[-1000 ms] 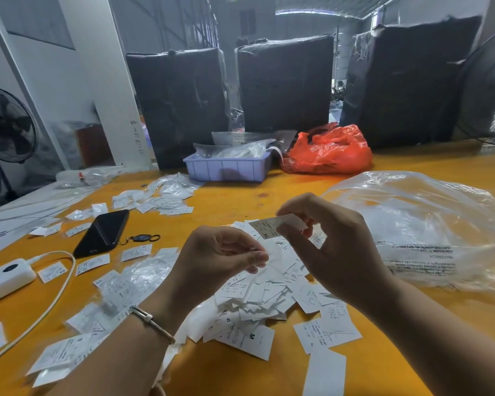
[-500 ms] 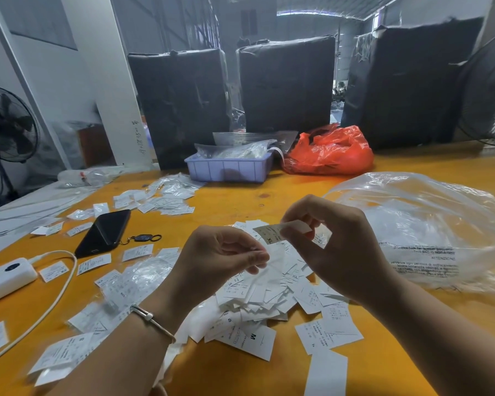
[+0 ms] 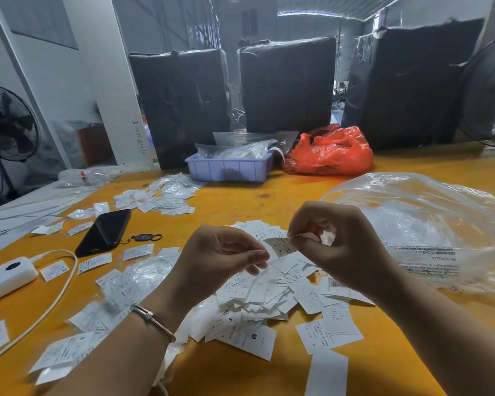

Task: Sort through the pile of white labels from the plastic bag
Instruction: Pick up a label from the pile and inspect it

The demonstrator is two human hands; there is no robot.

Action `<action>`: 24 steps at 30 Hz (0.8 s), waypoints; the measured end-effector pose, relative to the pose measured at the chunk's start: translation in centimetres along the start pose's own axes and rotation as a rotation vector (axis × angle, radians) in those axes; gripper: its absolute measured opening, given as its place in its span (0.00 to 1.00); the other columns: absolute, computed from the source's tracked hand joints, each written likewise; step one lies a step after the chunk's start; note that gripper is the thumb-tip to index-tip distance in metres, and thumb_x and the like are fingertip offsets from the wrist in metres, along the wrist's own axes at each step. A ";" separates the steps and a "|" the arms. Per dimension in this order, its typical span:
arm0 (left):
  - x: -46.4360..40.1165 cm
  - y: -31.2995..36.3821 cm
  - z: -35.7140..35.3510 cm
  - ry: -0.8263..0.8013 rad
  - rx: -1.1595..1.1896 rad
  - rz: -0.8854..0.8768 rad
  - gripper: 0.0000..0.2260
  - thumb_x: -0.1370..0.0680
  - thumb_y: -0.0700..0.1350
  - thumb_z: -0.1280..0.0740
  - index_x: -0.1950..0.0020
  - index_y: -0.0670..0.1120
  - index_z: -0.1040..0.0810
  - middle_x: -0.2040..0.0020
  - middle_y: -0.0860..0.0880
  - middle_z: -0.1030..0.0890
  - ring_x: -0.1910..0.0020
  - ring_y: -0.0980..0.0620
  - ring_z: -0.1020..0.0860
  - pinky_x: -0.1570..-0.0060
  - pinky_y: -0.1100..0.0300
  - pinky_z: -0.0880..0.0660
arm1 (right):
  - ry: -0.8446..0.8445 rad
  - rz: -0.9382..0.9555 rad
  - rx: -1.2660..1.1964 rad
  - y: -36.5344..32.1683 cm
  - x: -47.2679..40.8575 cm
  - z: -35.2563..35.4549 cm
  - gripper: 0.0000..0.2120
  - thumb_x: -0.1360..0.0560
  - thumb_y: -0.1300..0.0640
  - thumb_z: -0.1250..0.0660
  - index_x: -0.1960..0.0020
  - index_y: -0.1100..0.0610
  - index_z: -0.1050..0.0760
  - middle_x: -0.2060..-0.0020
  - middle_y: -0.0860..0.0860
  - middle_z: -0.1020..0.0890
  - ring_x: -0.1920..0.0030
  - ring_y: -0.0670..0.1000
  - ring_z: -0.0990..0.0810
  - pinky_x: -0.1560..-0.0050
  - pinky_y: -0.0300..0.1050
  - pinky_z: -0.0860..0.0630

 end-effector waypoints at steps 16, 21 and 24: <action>0.0 -0.2 -0.5 -0.044 0.029 0.054 0.09 0.32 0.46 0.25 0.56 0.42 0.15 0.62 0.47 0.14 0.65 0.50 0.15 0.66 0.68 0.24 | -0.123 -0.103 0.006 0.8 0.1 -1.1 0.07 0.32 0.71 0.31 0.62 0.60 0.19 0.71 0.51 0.20 0.70 0.43 0.27 0.70 0.39 0.29; 0.0 -0.2 -0.7 -0.033 0.033 0.068 0.12 0.33 0.48 0.26 0.55 0.41 0.15 0.62 0.45 0.14 0.64 0.49 0.15 0.67 0.64 0.23 | -0.131 -0.112 0.057 0.9 0.4 -1.7 0.08 0.29 0.64 0.27 0.51 0.57 0.19 0.63 0.45 0.17 0.66 0.43 0.21 0.67 0.34 0.27; -0.1 -0.5 -0.4 0.013 0.052 0.105 0.12 0.33 0.50 0.26 0.56 0.42 0.15 0.62 0.46 0.14 0.63 0.49 0.15 0.66 0.63 0.22 | 0.041 -0.125 0.033 1.0 0.3 -0.8 0.11 0.29 0.64 0.27 0.48 0.56 0.20 0.62 0.46 0.17 0.66 0.46 0.21 0.68 0.36 0.26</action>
Point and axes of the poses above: each hand's wrist, its own x-axis away from the middle knuckle, its own z-axis out of the back of the hand, y = z × x, the point moved 4 cm from there along -x, towards the middle knuckle
